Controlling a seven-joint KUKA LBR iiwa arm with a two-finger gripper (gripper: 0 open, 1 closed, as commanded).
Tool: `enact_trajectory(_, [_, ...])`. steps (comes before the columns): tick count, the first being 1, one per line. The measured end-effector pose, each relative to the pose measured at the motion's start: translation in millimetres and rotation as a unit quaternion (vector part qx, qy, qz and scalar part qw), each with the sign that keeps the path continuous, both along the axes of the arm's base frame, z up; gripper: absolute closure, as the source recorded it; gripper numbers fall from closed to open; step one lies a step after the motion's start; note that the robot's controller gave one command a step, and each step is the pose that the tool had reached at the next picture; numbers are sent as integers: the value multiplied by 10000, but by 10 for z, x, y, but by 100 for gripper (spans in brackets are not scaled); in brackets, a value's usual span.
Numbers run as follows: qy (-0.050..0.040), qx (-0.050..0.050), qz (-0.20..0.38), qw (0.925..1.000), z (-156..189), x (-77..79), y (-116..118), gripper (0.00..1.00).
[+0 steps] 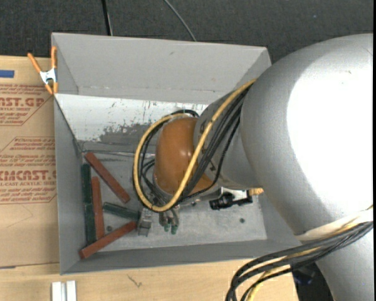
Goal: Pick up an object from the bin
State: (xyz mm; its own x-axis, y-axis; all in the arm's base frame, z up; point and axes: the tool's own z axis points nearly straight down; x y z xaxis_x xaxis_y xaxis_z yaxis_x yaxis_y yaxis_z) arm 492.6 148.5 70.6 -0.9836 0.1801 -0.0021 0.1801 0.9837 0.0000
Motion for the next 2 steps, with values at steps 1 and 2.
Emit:
enact_trajectory(1, [0, -1, -1, 10000, 0, 0, 0, 100])
enact_trajectory(2, [-4, 6, -243, 9997, 1573, 30, 119, 100])
